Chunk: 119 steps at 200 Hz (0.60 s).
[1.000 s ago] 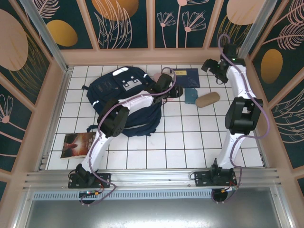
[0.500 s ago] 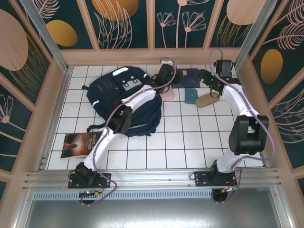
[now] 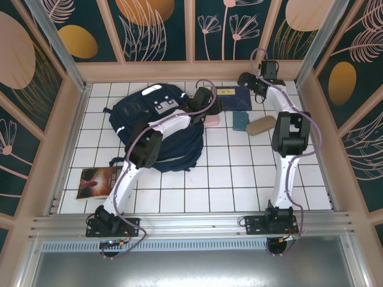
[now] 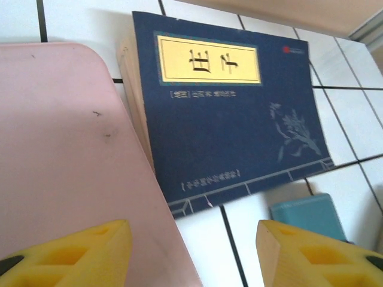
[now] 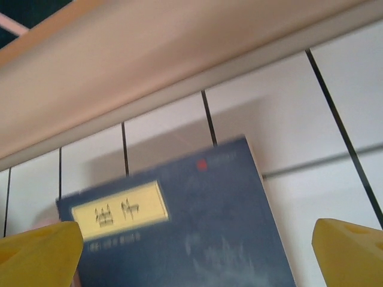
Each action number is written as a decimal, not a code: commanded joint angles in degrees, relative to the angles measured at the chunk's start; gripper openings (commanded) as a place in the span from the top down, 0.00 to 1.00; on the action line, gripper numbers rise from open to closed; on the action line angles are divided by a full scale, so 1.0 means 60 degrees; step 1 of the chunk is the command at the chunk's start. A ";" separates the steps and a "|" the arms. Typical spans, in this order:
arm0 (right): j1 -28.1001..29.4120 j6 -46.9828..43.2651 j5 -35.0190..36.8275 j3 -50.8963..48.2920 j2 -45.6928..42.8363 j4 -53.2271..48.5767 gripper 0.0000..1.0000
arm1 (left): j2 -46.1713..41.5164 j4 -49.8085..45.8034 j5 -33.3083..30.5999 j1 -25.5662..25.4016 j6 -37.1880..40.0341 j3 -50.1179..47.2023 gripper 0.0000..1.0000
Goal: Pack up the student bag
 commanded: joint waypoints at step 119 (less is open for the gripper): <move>0.0147 -0.0879 -0.1837 0.8189 0.5722 -0.3514 0.01 | -0.1714 -0.0088 0.0522 -0.0017 0.0107 -0.1147 0.42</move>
